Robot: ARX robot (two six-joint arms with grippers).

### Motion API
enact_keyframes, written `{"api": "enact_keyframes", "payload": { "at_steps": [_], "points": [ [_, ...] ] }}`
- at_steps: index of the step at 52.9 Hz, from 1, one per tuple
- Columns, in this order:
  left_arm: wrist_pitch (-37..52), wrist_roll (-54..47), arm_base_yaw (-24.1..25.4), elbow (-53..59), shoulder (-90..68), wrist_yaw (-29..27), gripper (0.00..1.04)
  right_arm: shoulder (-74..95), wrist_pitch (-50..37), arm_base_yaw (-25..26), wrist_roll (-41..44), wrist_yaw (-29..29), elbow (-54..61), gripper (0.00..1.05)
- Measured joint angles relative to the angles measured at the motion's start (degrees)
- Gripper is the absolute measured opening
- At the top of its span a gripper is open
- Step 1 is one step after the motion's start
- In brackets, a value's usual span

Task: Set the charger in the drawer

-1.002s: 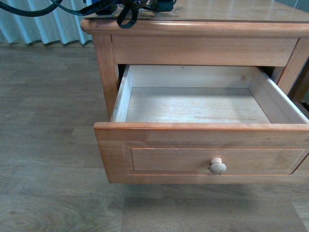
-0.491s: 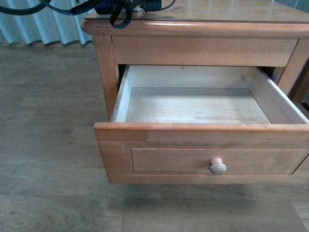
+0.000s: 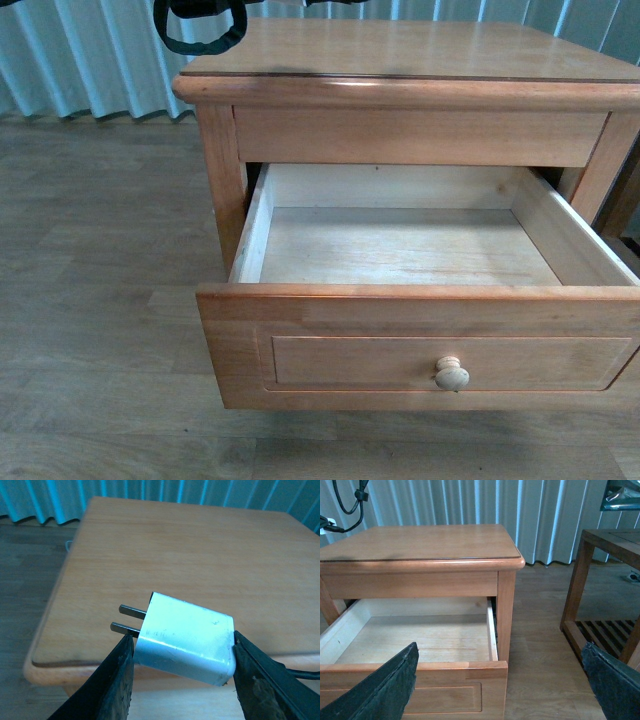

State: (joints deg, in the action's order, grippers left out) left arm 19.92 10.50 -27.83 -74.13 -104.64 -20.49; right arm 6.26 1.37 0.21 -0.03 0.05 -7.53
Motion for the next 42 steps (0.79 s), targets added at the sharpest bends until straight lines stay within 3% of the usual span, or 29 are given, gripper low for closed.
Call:
{"api": "enact_keyframes", "payload": {
  "at_steps": [18, 42],
  "points": [
    [0.37, -1.44, -5.53, 7.72, 0.92, 1.29, 0.51, 0.00, 0.00, 0.00, 0.00, 0.00, 0.00, 0.97],
    [-1.49, 0.15, -8.70, -0.57, -17.27, -0.22, 0.50, 0.00, 0.00, 0.00, 0.00, 0.00, 0.00, 0.97]
  ]
}}
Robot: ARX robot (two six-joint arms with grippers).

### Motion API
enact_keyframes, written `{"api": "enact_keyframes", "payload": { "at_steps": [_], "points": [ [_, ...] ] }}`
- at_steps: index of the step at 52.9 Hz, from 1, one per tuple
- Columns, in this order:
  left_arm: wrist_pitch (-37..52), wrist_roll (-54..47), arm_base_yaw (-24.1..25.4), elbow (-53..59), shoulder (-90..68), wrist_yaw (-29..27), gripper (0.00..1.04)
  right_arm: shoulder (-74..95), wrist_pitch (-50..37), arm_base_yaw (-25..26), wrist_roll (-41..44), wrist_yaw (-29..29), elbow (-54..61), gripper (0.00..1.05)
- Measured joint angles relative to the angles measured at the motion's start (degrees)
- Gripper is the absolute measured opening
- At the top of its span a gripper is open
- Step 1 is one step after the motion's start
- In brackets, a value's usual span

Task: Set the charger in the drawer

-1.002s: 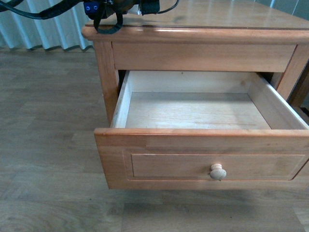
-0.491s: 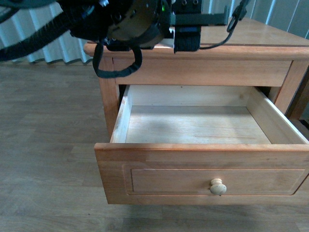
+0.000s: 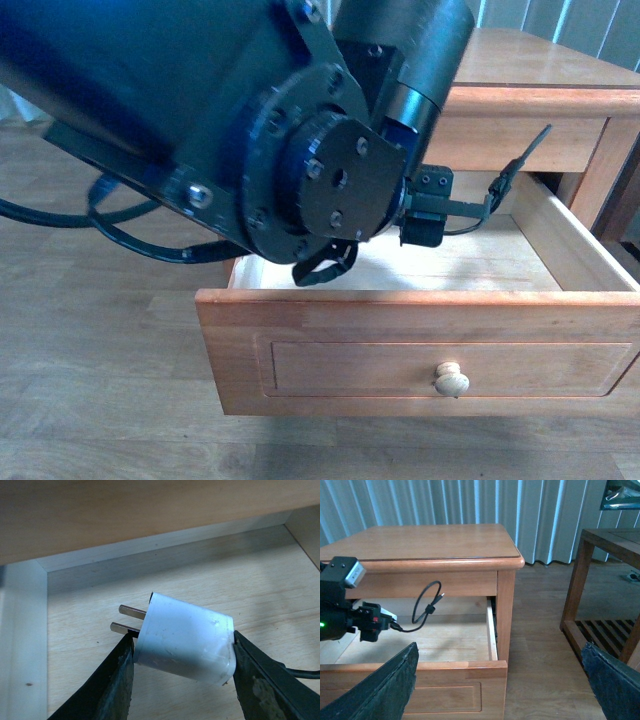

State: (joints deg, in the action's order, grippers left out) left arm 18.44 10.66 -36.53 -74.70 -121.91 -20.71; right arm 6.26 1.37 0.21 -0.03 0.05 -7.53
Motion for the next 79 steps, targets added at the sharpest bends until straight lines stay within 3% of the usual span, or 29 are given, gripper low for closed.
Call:
{"api": "enact_keyframes", "payload": {
  "at_steps": [16, 33, 43, 59, 71, 79],
  "points": [
    [-2.34, 0.63, -0.44, -6.49, -7.54, -0.87, 0.50, 0.00, 0.00, 0.00, 0.00, 0.00, 0.00, 0.97],
    [-0.83, 1.16, 0.42, -4.90, -6.71, -3.06, 1.00, 0.00, 0.00, 0.00, 0.00, 0.00, 0.00, 0.97],
    [3.19, -0.13, 2.95, 2.38, 2.34, -3.78, 0.99, 0.00, 0.00, 0.00, 0.00, 0.00, 0.00, 0.97],
    [5.44, -3.34, 8.68, 20.00, 29.66, -3.54, 0.99, 0.00, 0.00, 0.00, 0.00, 0.00, 0.00, 0.97],
    [0.66, -4.92, 10.99, 33.35, 52.96, -3.30, 0.99, 0.00, 0.00, 0.00, 0.00, 0.00, 0.00, 0.97],
    [-7.82, -5.49, 13.14, 42.93, 73.57, -4.26, 0.99, 0.00, 0.00, 0.00, 0.00, 0.00, 0.00, 0.97]
  ]
}}
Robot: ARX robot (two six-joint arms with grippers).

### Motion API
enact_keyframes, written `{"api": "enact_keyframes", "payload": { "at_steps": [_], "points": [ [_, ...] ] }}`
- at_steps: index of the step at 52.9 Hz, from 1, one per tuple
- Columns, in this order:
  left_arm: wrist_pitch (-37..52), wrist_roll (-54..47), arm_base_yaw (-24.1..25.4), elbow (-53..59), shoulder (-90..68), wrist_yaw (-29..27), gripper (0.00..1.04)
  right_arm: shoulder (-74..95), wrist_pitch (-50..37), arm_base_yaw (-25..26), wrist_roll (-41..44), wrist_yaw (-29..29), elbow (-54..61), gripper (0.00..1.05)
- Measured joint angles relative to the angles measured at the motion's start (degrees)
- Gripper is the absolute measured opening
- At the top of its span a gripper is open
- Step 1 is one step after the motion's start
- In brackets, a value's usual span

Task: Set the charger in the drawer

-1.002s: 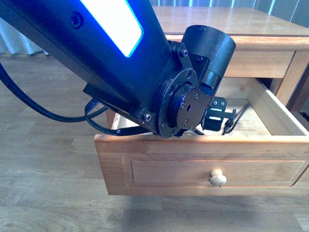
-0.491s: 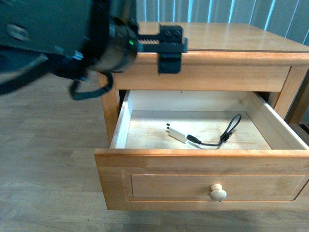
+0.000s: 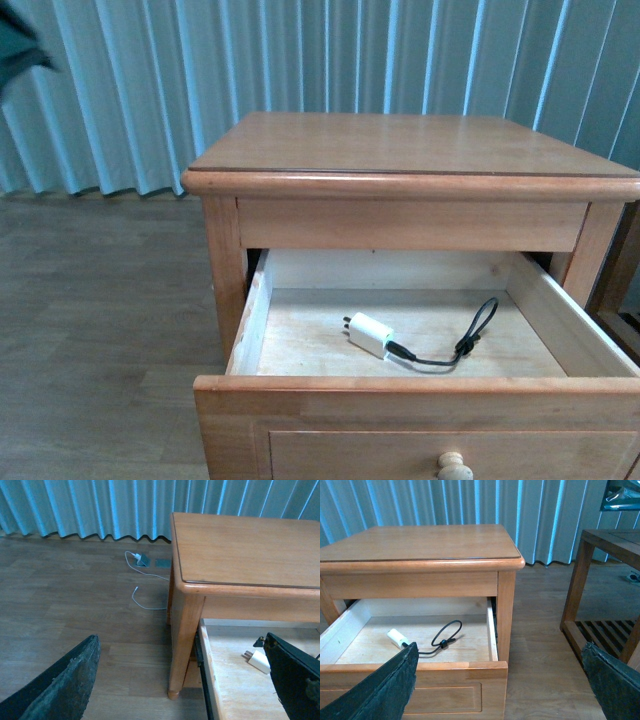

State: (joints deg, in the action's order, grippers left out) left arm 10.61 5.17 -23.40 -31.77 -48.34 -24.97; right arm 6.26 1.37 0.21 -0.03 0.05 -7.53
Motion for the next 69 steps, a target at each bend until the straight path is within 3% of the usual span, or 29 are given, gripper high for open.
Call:
{"api": "enact_keyframes", "payload": {
  "at_steps": [14, 23, 40, 45, 47, 66, 69],
  "points": [
    [-18.38, -0.13, 3.67, 9.14, 29.62, 0.48, 0.99, 0.00, 0.00, 0.00, 0.00, 0.00, 0.00, 0.97],
    [-18.73, 1.40, 11.50, 13.40, 34.42, 6.69, 0.99, 0.00, 0.00, 0.00, 0.00, -0.04, 0.00, 0.97],
    [-18.69, 2.21, 12.04, 13.68, 34.64, 7.37, 0.99, 0.00, 0.00, 0.00, 0.00, 0.00, 0.00, 0.97],
    [-15.02, -1.70, 19.74, 16.28, 37.05, 21.24, 0.82, 0.00, 0.00, 0.00, 0.00, 0.00, 0.00, 0.97],
    [-14.47, -2.58, 21.86, 17.33, 37.90, 23.58, 0.75, 0.00, 0.00, 0.00, 0.00, 0.00, 0.00, 0.97],
    [-12.13, -4.57, 23.17, 24.76, 42.47, 24.81, 0.05, 0.00, 0.00, 0.00, 0.00, 0.00, 0.00, 0.97],
    [-12.02, -4.70, 23.17, 25.44, 42.97, 24.81, 0.04, 0.00, 0.00, 0.00, 0.00, 0.00, 0.00, 0.97]
  ]
}}
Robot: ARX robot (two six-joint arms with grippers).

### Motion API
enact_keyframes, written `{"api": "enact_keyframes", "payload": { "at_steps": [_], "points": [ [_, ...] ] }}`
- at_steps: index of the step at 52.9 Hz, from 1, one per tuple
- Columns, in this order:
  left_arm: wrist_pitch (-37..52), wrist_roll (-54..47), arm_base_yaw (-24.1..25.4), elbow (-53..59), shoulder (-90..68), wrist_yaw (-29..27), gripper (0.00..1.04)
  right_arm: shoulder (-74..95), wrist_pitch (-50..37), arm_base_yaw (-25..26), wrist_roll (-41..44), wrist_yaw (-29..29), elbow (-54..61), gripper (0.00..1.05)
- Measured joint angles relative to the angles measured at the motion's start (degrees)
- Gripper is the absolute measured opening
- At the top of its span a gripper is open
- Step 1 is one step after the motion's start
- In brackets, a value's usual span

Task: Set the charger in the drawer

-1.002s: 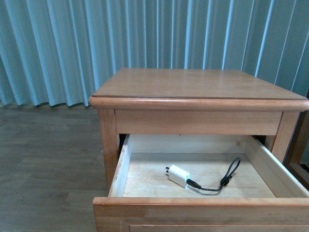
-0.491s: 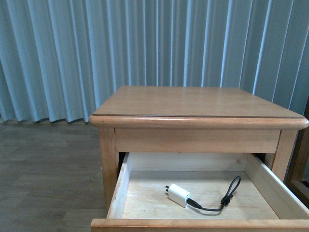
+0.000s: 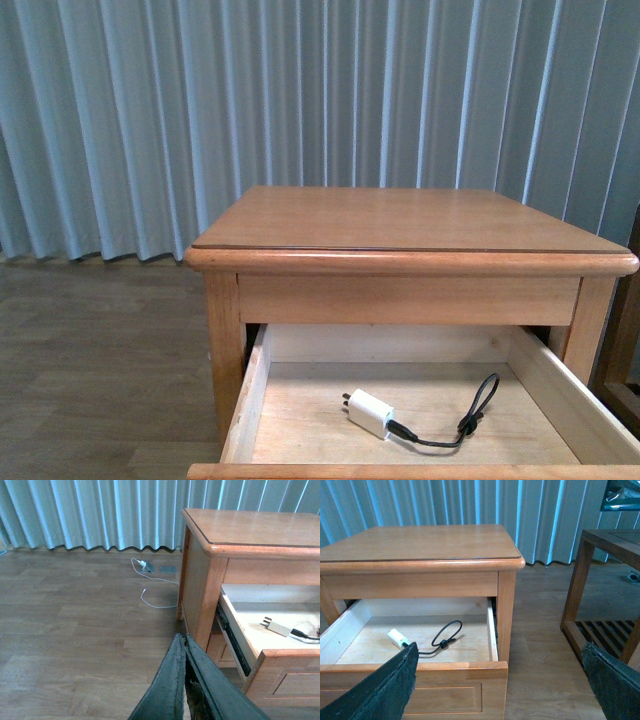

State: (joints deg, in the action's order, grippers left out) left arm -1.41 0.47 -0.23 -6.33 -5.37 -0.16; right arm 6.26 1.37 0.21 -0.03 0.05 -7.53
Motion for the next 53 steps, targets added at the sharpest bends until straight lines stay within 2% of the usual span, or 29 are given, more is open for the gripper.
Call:
{"api": "enact_keyframes", "payload": {
  "at_steps": [41, 43, 53],
  "points": [
    [1.09, 0.00, 0.07, 5.62, 5.18, 0.02, 0.05, 0.00, 0.00, 0.00, 0.00, 0.00, 0.00, 0.97],
    [1.09, -0.04, 0.07, 5.62, 5.18, 0.00, 0.15, 0.00, 0.00, 0.00, 0.00, 0.00, 0.00, 0.97],
    [1.09, -0.04, 0.07, 5.62, 5.18, 0.00, 0.48, 0.00, 0.00, 0.00, 0.00, 0.00, 0.00, 0.97]
  ]
}}
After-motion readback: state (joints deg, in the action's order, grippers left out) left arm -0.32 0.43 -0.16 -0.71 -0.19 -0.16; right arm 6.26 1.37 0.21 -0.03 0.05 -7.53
